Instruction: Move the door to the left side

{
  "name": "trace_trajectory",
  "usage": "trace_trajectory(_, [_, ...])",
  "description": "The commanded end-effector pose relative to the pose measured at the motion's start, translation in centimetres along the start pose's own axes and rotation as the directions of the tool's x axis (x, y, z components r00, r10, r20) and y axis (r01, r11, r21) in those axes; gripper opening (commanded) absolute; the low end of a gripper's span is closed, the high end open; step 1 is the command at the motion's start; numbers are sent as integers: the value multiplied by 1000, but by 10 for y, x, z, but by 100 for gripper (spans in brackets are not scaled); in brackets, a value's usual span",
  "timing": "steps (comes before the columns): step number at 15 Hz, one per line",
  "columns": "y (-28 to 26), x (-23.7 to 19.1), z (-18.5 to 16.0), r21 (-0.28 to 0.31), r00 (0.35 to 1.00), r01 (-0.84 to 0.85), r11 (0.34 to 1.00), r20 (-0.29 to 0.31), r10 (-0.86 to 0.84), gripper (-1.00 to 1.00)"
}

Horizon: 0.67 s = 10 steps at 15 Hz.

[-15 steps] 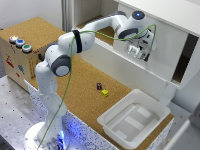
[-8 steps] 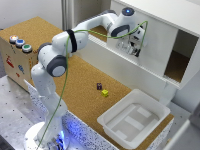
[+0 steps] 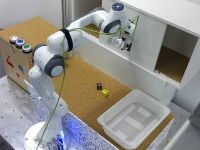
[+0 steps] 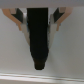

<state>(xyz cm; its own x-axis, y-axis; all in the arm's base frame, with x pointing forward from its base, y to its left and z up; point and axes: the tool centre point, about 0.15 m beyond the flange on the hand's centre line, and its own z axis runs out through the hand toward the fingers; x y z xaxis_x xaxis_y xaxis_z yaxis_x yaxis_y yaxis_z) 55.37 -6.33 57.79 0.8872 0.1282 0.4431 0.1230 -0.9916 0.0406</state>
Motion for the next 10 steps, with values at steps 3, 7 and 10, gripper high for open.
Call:
trace_trajectory(3, [-70, -17, 46, -176, 997, 52, 983, -44, -60, -100])
trace_trajectory(7, [-107, -9, 58, -146, 994, 94, 985, -49, -102, -100])
trace_trajectory(10, [-129, -3, 63, -141, 997, 60, 988, -38, -66, -100])
